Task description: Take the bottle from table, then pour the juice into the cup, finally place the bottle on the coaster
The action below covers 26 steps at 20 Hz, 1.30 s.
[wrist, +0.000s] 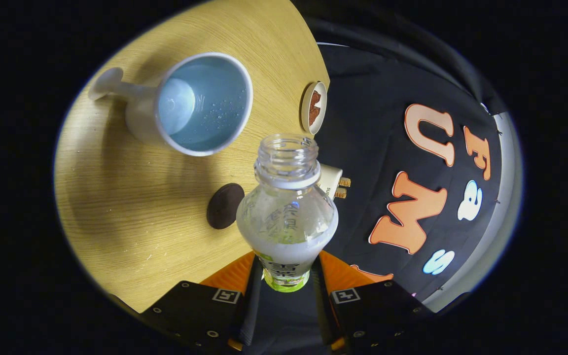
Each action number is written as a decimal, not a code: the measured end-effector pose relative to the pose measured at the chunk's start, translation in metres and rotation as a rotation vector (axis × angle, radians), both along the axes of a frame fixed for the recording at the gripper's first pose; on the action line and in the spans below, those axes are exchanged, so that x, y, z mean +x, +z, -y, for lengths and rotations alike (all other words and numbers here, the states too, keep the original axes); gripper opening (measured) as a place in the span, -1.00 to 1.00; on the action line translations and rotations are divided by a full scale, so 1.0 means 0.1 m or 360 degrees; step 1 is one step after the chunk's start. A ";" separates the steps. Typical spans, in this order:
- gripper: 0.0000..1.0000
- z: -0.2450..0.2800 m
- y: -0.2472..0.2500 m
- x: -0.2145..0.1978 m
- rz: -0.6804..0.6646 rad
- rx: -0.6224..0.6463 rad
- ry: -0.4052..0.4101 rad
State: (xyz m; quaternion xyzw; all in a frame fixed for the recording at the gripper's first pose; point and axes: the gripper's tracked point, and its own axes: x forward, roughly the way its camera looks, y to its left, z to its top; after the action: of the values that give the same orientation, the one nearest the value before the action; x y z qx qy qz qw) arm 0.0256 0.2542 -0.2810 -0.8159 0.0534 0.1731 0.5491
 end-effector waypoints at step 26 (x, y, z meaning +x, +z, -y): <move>0.05 -0.04 0.07 0.06 0.0004 -0.0146 0.0078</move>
State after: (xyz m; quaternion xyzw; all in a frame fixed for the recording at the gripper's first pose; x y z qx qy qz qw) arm 0.0316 0.2584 -0.2745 -0.8415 0.0405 0.1828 0.5068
